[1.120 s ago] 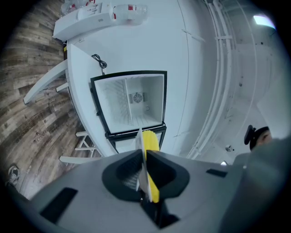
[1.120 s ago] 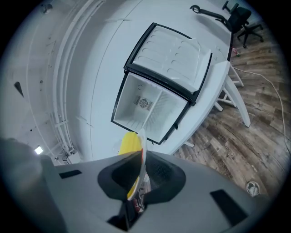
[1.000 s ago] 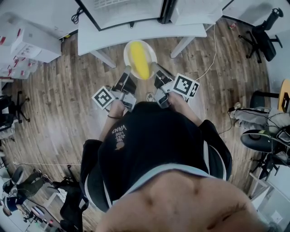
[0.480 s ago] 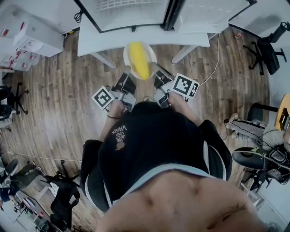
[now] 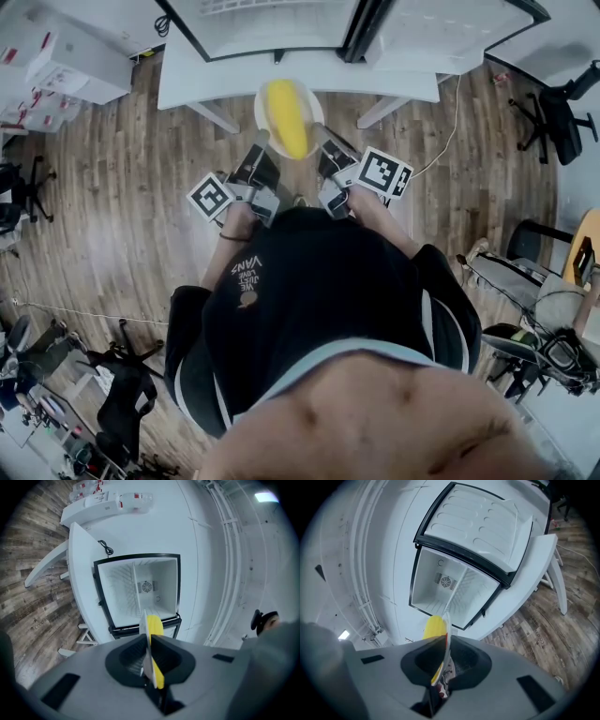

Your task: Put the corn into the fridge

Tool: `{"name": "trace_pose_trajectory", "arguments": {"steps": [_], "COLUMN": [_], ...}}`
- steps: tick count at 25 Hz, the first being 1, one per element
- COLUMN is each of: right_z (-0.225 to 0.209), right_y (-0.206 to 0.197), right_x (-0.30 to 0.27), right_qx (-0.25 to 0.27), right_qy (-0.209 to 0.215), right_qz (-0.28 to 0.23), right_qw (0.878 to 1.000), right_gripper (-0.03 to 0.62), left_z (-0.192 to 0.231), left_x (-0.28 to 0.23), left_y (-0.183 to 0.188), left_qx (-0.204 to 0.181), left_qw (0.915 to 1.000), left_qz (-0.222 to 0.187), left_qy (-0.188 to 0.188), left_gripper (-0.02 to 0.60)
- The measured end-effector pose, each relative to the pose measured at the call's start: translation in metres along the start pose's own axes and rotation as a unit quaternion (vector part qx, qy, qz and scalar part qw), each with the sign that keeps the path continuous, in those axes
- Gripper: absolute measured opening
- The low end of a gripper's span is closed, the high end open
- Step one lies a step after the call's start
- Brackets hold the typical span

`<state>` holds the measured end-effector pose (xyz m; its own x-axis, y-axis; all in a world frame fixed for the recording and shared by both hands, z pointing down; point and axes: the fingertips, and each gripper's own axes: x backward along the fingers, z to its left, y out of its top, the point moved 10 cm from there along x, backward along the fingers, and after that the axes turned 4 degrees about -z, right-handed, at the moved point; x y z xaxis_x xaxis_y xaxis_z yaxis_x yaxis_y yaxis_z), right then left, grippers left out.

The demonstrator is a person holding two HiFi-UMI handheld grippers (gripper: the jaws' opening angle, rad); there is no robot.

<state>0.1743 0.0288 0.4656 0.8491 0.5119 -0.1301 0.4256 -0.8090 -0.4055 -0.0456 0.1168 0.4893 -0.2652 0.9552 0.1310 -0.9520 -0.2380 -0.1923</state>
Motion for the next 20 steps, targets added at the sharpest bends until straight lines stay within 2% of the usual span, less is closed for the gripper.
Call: {"name": "trace_pose_trajectory", "arguments": {"steps": [6, 20], "right_z": [-0.002, 0.007], "right_y": [0.009, 0.026], "right_x": [-0.015, -0.067], "right_qx": [0.0, -0.004], "right_qy": [-0.004, -0.015], "right_qz": [-0.002, -0.037], "right_qw": [1.0, 0.999], "right_gripper": [0.028, 0.028], "left_z": [0.004, 0.012], "left_x": [-0.013, -0.054], "left_y": [0.012, 0.069], "left_qx": [0.01, 0.009], "left_qw": [0.9999, 0.9993], "left_qz": [0.001, 0.037], "left_qy": [0.0, -0.005], "left_gripper": [0.037, 0.037]}}
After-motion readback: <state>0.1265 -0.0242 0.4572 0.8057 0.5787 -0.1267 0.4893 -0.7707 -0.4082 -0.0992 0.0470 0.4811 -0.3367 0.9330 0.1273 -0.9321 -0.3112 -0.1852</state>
